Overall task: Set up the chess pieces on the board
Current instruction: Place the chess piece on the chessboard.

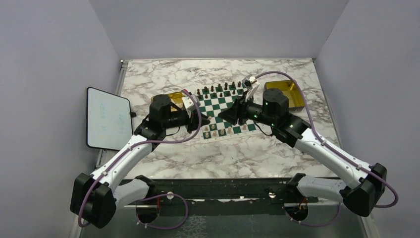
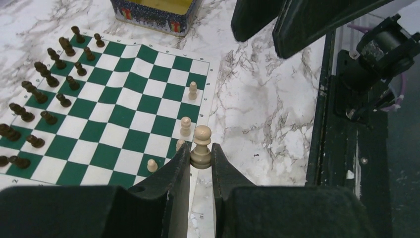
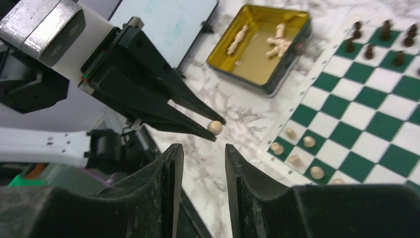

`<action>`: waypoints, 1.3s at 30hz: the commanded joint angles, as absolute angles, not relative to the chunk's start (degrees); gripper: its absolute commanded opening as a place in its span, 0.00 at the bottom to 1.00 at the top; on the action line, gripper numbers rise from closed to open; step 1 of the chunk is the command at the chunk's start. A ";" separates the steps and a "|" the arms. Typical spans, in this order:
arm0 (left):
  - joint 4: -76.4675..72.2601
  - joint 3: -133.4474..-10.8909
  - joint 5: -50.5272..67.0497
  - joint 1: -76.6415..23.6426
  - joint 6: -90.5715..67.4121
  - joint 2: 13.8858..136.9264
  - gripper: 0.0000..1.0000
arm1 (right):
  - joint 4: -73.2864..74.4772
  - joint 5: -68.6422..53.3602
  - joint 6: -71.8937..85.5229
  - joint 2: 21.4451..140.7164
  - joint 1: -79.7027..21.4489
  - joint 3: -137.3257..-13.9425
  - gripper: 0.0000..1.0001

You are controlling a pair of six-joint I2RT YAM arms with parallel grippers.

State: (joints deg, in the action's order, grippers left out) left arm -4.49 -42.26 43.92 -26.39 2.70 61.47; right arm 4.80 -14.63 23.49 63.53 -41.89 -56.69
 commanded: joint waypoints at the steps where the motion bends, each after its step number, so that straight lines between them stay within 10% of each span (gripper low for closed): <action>1: -4.71 -40.24 49.04 -27.76 13.79 60.04 0.09 | 9.64 -28.09 27.71 66.85 -41.84 -60.37 0.41; 24: -4.66 -38.24 50.10 -29.41 17.40 57.74 0.09 | 11.69 -30.71 32.05 77.30 -41.84 -63.19 0.41; 39: -4.68 -37.85 49.97 -29.62 17.81 57.56 0.09 | 9.25 -29.50 32.46 79.34 -41.84 -62.37 0.17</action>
State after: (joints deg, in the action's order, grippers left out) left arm -3.77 -38.35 48.07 -29.32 16.82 58.78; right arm 11.51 -29.30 32.58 78.78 -41.89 -61.89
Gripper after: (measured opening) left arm 0.179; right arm 0.219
